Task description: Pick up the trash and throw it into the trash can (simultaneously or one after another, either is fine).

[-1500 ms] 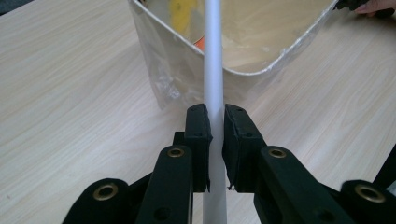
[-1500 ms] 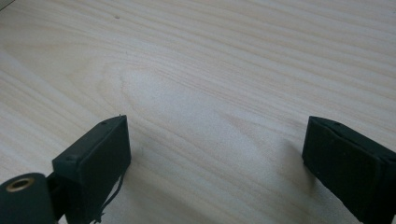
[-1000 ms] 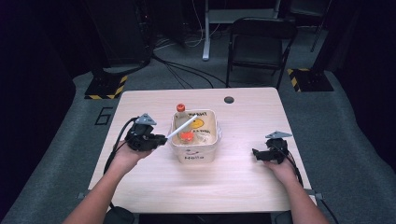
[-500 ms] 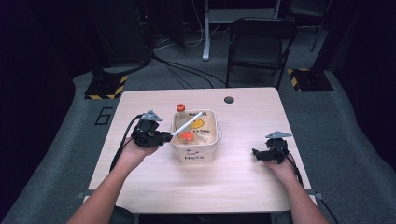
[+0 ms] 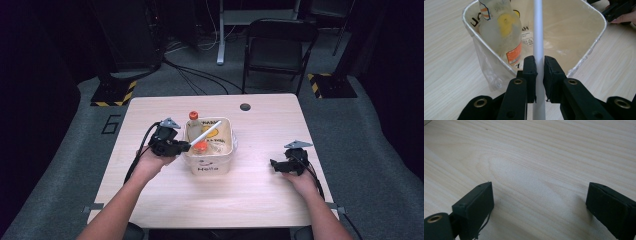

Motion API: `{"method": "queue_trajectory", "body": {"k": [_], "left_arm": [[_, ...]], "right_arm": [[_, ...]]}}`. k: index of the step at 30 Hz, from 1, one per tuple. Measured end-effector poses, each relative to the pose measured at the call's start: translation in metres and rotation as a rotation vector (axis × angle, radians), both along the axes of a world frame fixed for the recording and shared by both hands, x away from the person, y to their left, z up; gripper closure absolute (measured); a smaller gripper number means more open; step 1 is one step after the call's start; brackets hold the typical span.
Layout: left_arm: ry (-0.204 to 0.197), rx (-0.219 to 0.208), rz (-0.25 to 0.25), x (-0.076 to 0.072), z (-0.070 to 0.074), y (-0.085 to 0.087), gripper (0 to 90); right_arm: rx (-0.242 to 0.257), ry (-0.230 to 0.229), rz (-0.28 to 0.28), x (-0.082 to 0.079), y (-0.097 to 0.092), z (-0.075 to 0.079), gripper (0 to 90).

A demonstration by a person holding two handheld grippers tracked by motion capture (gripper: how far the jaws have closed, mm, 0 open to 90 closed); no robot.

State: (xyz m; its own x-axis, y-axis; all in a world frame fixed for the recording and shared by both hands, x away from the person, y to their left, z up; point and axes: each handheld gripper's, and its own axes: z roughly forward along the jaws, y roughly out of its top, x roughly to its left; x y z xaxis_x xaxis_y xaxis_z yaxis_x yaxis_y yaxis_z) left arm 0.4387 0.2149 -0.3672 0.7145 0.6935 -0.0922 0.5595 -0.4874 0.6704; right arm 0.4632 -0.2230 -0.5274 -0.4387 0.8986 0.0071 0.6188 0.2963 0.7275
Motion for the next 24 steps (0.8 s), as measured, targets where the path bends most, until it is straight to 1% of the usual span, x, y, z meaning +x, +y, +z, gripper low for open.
{"method": "queue_trajectory", "body": {"k": [6,12,16,17,20,22,24], "left_arm": [[0.006,-0.001,0.008,0.005,-0.005,-0.008,80.1],[0.013,0.022,0.01,0.011,-0.009,-0.016,79.7],[0.006,0.015,0.01,0.013,-0.01,-0.02,78.8],[0.004,0.015,0.01,0.013,-0.011,-0.021,77.8],[0.002,0.011,0.02,0.014,-0.012,-0.023,70.0],[-0.002,-0.003,0.019,0.014,-0.011,-0.021,66.7],[-0.016,-0.01,0.019,0.013,-0.008,-0.019,63.4]], "right_arm": [[0.0,0.0,0.0,0.0,0.0,0.0,7.1],[0.0,0.0,0.0,0.0,0.0,0.0,7.1],[0.0,0.0,0.0,0.0,0.0,0.0,7.1],[0.0,0.0,0.0,0.0,0.0,0.0,7.1],[0.0,0.0,0.0,0.0,0.0,0.0,7.1],[0.002,0.002,-0.002,0.0,0.0,0.0,7.1],[0.001,0.0,0.0,0.0,0.0,0.0,7.1]]}}
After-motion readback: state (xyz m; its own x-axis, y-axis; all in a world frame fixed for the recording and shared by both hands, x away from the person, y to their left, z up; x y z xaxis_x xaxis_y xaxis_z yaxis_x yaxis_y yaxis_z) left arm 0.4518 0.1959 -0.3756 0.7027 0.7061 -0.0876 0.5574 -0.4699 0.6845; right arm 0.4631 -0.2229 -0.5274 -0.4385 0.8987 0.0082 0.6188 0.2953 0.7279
